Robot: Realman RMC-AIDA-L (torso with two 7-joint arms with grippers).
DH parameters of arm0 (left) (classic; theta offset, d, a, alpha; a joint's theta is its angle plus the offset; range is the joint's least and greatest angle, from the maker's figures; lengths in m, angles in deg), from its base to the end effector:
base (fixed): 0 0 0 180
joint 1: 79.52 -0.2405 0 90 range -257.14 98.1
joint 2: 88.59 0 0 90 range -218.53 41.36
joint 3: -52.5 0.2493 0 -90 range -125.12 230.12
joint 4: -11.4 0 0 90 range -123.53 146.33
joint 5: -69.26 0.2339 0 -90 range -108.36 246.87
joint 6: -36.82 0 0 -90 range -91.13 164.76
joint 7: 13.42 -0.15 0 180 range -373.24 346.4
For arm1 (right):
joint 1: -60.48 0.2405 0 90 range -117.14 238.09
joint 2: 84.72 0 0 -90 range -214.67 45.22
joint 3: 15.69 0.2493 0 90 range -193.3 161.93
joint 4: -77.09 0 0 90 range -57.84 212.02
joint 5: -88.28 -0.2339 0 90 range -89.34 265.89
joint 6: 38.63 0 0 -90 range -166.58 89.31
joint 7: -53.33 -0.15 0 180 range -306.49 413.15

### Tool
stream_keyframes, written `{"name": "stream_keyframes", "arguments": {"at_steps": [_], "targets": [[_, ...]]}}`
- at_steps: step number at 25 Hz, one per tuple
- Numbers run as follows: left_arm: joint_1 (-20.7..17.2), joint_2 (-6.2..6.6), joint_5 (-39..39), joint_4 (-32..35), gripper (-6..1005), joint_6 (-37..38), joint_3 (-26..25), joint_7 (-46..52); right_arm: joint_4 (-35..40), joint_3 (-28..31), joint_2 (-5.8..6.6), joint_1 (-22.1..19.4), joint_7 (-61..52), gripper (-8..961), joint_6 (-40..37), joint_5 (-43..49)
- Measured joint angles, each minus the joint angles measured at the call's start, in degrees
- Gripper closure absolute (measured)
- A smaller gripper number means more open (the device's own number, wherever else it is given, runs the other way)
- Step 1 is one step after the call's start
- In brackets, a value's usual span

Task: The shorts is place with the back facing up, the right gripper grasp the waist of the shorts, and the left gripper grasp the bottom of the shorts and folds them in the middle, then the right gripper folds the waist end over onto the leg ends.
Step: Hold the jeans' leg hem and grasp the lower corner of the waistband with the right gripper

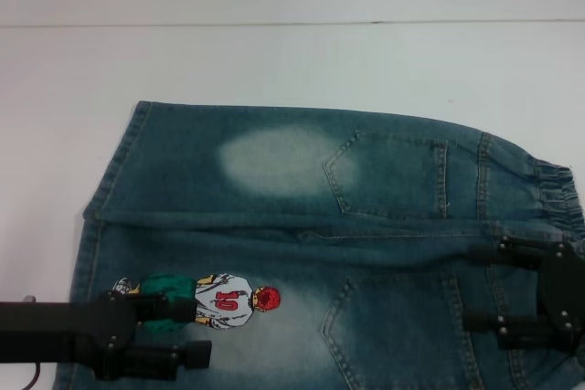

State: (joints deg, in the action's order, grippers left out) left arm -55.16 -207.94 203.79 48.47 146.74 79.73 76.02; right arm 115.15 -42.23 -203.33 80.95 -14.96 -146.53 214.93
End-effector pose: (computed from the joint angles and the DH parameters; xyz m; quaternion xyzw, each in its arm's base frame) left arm -0.3102 0.2543 0.0017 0.9017 0.3672 0.2244 0.0417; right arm 0.3230 0.2532 0.0185 -0.9388 0.2106 0.2616 0.0766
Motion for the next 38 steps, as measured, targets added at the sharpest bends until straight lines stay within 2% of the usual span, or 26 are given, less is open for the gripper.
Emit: {"name": "stream_keyframes", "arguments": {"at_steps": [20,28,38], "targets": [[0.31,-0.02,0.03,-0.01,128,-0.48,-0.31,0.19,-0.10,0.00,-0.11,0.00,0.00,58,-0.04,0.00],[0.60,0.61,0.80,1.99,127,-0.27,-0.62,2.74,-0.09,0.00,-0.25,0.03,0.00,58,-0.04,-0.01],[2.36,2.26,6.47,5.66,128,2.74,-0.80,8.08,-0.46,0.00,-0.31,0.54,0.00,58,0.74,-0.07]]}}
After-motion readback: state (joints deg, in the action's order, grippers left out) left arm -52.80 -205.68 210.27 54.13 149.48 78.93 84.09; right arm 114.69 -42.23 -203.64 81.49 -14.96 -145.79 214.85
